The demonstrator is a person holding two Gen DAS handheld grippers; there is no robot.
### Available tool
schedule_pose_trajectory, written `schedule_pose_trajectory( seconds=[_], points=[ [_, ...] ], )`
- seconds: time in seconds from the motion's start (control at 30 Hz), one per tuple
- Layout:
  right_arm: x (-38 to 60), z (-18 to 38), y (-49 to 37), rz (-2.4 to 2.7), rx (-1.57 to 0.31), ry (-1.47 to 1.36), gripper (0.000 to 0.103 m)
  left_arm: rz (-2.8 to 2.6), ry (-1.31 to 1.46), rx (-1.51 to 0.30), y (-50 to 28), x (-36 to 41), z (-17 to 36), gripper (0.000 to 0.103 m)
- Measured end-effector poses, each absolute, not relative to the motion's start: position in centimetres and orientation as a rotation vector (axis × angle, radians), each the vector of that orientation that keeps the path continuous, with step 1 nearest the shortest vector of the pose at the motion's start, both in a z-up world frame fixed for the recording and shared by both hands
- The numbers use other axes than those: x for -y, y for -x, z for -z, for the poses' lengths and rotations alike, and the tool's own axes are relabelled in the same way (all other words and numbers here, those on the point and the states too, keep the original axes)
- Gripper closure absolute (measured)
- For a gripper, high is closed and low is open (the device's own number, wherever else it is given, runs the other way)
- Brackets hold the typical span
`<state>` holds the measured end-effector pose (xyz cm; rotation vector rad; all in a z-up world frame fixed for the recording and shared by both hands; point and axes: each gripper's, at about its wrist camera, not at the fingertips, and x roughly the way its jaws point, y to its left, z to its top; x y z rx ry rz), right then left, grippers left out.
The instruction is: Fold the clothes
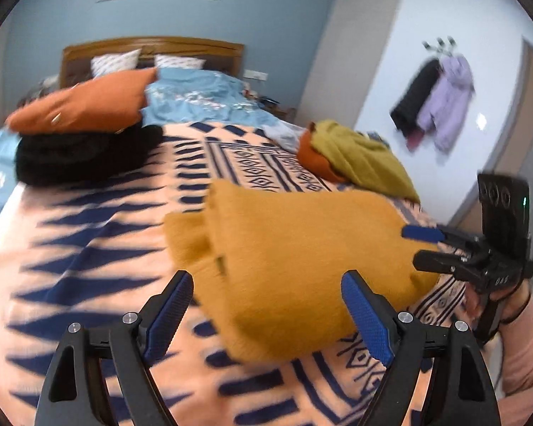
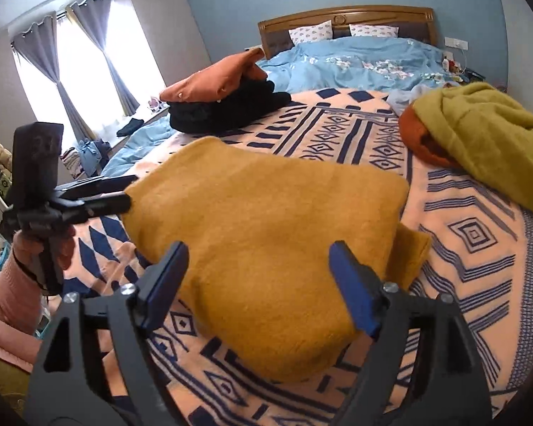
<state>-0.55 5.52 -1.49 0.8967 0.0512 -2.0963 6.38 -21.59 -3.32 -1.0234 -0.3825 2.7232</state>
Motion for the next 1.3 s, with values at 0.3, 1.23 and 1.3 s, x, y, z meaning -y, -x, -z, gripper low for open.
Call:
schedule_pose_trajectory(
  seconds=[0.3,1.23,1.3],
  points=[
    [-7.6,0.3,0.2,2.098,0.063,-0.896,0.020,-2.638,1.139,0.558,-8.2,23.3,5.7,0.015],
    [-9.0,7.3,6.4,1.900,0.635,-1.270,0.000,-2.282,1.184,1.024,-3.2,20.7,10.4,0.000],
    [-9.7,7.3,5.9,1.900,0.637,-1.278,0.000,-2.272,1.185,1.050,-3.1,20.9,10.4,0.000]
  ],
)
